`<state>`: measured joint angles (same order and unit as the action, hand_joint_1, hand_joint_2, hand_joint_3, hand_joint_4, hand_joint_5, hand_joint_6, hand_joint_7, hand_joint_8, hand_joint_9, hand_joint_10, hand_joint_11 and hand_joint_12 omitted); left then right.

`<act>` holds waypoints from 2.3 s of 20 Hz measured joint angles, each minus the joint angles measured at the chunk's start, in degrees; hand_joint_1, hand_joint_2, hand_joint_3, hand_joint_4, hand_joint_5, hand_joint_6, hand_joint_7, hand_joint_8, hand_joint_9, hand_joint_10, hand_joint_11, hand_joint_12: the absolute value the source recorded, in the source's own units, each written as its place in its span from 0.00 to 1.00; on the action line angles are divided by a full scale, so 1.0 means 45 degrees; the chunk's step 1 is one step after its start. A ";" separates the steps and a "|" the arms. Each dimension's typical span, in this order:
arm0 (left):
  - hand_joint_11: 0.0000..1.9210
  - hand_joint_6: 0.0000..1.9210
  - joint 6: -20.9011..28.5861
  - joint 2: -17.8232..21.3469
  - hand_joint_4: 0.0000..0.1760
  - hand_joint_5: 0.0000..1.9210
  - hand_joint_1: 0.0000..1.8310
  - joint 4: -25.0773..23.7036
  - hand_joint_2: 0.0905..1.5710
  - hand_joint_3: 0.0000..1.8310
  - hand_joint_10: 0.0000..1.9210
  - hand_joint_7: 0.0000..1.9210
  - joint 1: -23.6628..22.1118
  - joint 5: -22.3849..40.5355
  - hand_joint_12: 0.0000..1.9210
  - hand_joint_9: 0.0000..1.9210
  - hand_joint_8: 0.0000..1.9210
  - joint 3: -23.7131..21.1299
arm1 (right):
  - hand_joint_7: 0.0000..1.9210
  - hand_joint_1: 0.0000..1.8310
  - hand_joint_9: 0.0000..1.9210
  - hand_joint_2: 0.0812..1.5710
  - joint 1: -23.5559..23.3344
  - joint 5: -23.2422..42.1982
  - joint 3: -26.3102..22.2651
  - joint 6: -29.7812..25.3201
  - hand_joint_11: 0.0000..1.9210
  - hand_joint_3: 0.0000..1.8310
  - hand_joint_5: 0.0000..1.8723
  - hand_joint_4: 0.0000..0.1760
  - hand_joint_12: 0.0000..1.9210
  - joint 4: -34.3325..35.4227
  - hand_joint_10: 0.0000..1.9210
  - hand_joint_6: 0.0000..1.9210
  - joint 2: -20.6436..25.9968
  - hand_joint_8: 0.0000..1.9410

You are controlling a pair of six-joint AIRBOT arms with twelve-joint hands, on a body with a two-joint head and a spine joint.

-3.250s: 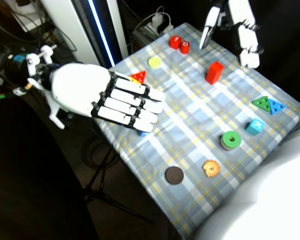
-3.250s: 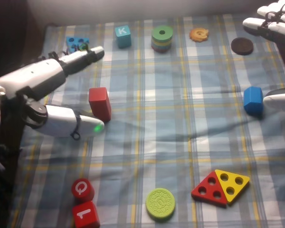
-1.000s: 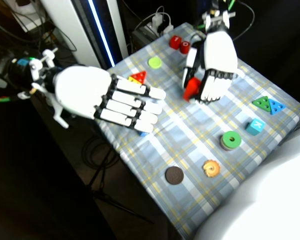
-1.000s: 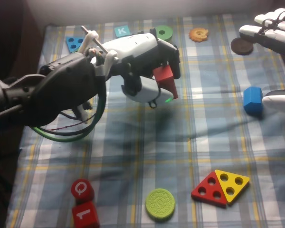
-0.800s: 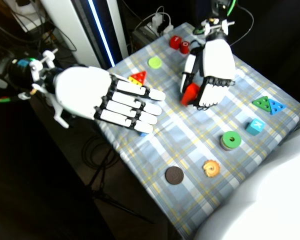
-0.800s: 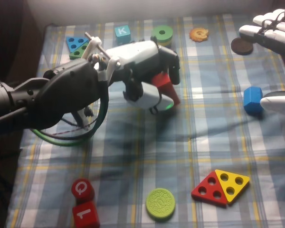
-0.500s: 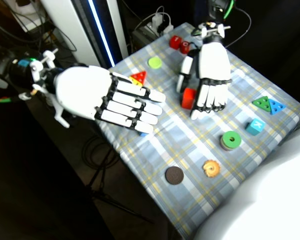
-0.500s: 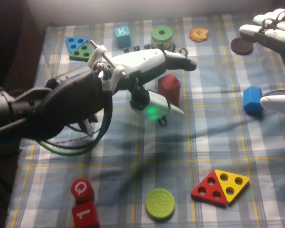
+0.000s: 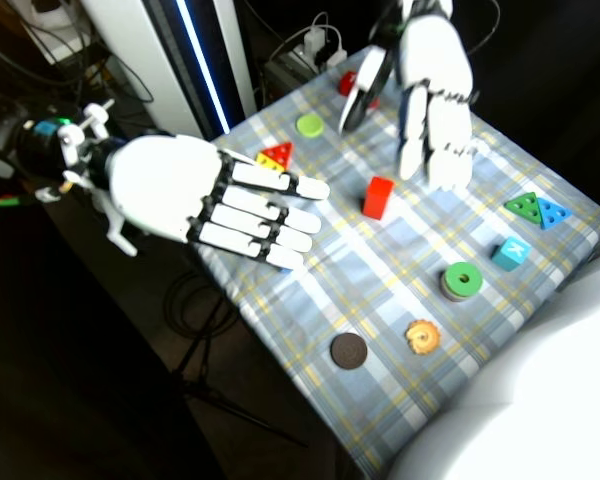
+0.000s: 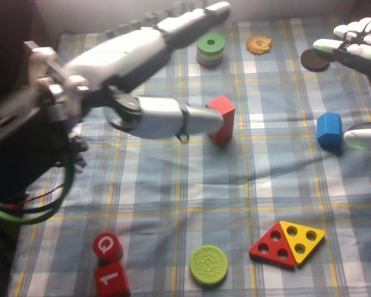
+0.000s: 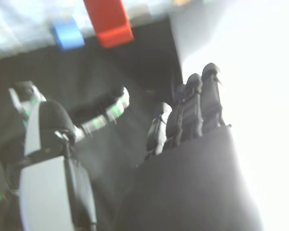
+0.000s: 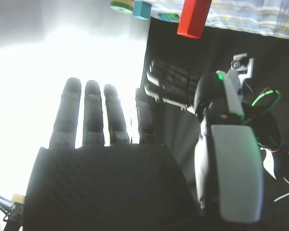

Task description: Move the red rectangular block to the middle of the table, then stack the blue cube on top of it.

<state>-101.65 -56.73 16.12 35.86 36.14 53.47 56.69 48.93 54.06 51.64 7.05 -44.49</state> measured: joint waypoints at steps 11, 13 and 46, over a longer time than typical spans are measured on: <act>0.00 0.00 0.2263 0.0986 0.00 0.00 0.20 -0.0316 0.88 0.01 0.00 0.00 0.1443 0.2312 0.00 0.00 0.00 -0.0578 | 0.07 0.33 0.00 0.71 0.0486 -0.1030 0.1326 -0.0005 0.00 0.00 0.10 0.05 0.78 0.2030 0.60 0.12 -0.1443 0.42; 0.00 0.00 0.2259 0.1059 0.00 0.00 0.22 -0.0136 0.88 0.00 0.00 0.00 0.1515 0.2322 0.00 0.00 0.00 -0.0578 | 0.03 0.33 0.00 0.72 0.0486 -0.1069 0.1443 -0.0015 0.00 0.00 0.06 0.13 0.83 0.2152 0.64 0.26 -0.1681 0.55; 0.00 0.00 0.2297 0.1428 0.00 0.00 0.23 0.0617 0.90 0.01 0.00 0.00 0.2220 0.3410 0.00 0.00 0.00 -0.0806 | 0.23 0.59 0.13 0.79 -0.3385 -0.1496 0.2351 -0.2293 0.05 0.00 0.38 0.00 0.96 -0.2040 0.61 0.70 -0.2730 0.47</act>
<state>-91.31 -50.30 18.90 45.84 51.48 49.84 41.45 42.19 64.64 41.32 -2.13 -56.77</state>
